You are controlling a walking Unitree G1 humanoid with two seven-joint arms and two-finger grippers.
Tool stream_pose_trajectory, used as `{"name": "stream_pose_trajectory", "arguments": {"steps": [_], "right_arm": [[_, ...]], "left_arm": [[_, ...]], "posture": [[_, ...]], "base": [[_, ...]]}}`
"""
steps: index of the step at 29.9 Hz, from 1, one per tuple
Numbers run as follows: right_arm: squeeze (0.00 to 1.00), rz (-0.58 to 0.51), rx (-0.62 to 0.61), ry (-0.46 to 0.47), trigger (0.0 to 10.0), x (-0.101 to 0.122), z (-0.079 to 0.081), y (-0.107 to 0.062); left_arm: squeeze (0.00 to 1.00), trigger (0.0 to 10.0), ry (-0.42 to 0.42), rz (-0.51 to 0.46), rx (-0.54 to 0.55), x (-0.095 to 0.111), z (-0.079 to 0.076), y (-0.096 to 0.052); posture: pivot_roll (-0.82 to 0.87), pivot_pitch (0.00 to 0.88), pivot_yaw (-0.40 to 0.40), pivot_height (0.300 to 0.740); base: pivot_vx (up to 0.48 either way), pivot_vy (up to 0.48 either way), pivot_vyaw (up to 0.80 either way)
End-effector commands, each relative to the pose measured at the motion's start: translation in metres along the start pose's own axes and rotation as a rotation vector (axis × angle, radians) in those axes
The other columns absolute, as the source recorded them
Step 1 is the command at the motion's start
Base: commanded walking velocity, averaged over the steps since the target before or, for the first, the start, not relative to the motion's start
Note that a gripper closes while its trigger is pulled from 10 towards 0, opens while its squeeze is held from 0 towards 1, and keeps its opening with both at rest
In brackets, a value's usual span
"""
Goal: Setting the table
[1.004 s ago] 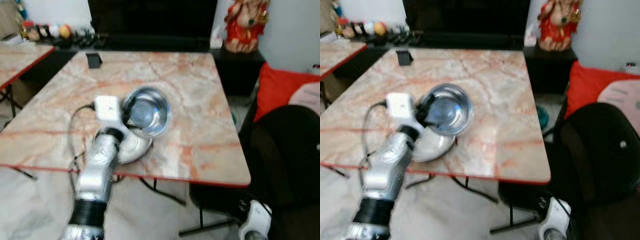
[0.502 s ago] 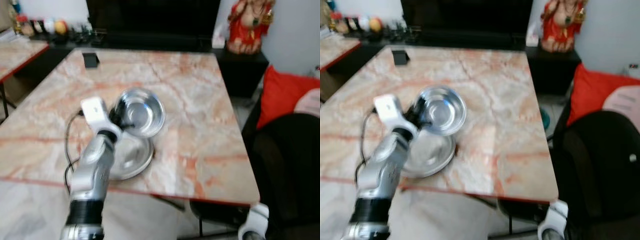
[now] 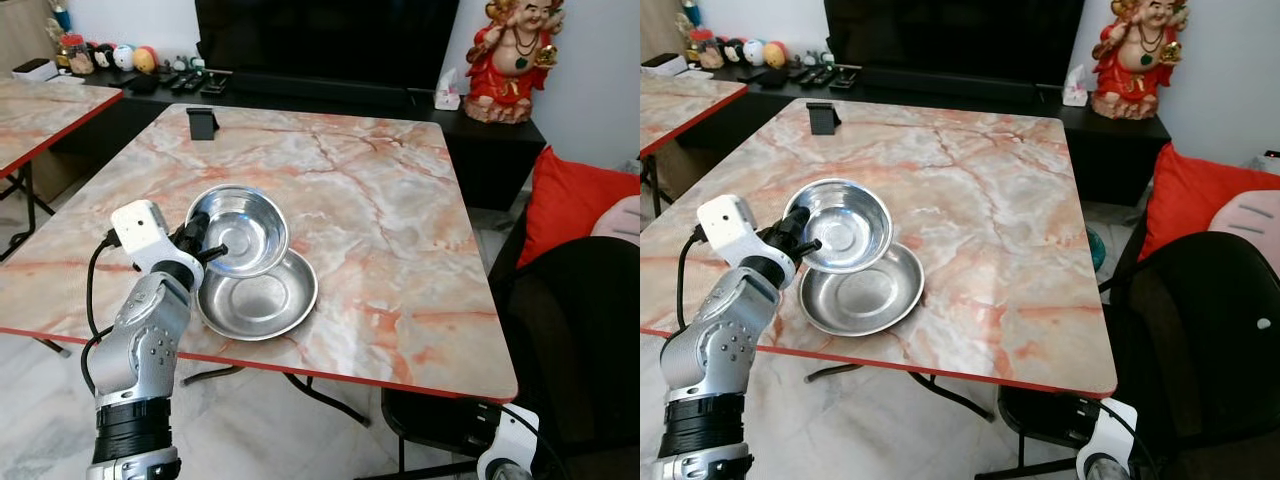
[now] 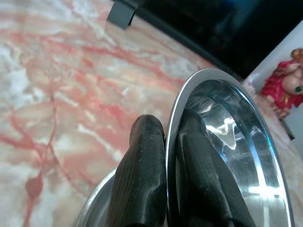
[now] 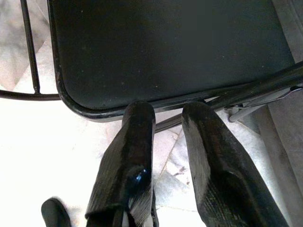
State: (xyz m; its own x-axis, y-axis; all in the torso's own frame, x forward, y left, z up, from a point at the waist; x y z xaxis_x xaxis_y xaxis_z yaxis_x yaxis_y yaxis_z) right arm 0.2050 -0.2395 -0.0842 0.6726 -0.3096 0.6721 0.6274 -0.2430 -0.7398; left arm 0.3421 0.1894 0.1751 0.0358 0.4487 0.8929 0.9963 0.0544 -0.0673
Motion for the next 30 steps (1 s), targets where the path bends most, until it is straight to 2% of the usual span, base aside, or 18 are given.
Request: {"name": "stream_pose_trajectory", "arguments": {"steps": [1,7,10,19,28,30], "right_arm": [[0.0,-0.004,-0.002,-0.006,10.0,0.003,0.0,0.001],[0.0,0.013,-0.012,-0.013,10.0,0.001,0.0,0.001],[0.0,0.026,-0.015,-0.02,10.0,0.0,0.0,0.001],[0.0,0.028,-0.013,-0.016,10.0,0.0,0.0,0.001],[0.0,0.027,-0.011,-0.022,10.0,0.002,-0.001,0.001],[0.0,0.027,-0.012,-0.023,10.0,0.002,-0.001,0.001]], "left_arm": [[0.0,10.0,-0.015,0.041,0.01,-0.003,-0.002,0.003],[0.0,10.0,-0.053,0.114,0.024,-0.013,0.001,0.003],[0.0,10.0,-0.006,0.166,0.012,-0.02,0.001,0.001],[0.0,10.0,0.023,0.249,0.002,-0.031,-0.002,0.001],[0.0,10.0,0.024,0.283,-0.005,-0.035,-0.005,0.0],[0.0,10.0,0.05,0.307,-0.005,-0.039,-0.003,-0.001]], "posture": [[0.05,0.0,-0.034,0.74],[0.05,0.0,-0.031,0.74],[0.05,0.0,-0.031,0.74],[0.05,0.0,-0.029,0.74],[0.05,0.0,-0.035,0.74],[0.05,0.0,-0.035,0.74]], "base": [[0.0,0.0,0.0],[0.0,0.0,0.0],[0.0,0.0,0.0],[0.0,0.0,0.0],[0.0,0.0,0.0],[0.0,0.0,0.0]]}}
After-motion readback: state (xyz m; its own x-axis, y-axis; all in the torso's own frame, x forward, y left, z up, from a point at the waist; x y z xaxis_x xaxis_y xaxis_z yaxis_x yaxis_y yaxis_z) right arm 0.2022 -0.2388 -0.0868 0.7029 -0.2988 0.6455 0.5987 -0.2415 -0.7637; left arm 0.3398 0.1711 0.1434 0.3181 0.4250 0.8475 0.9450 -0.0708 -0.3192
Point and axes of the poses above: a point about 5 cm out from each wrist's last joint towards the gripper, its own y axis pointing out of the wrist towards the gripper, its own x axis along the axis of the wrist's last joint, z = x × y, the point moved 2 cm from there along y, pointing out of the wrist towards the gripper, and after that the axes turned 1 degree about -y, right-handed, at the moved point
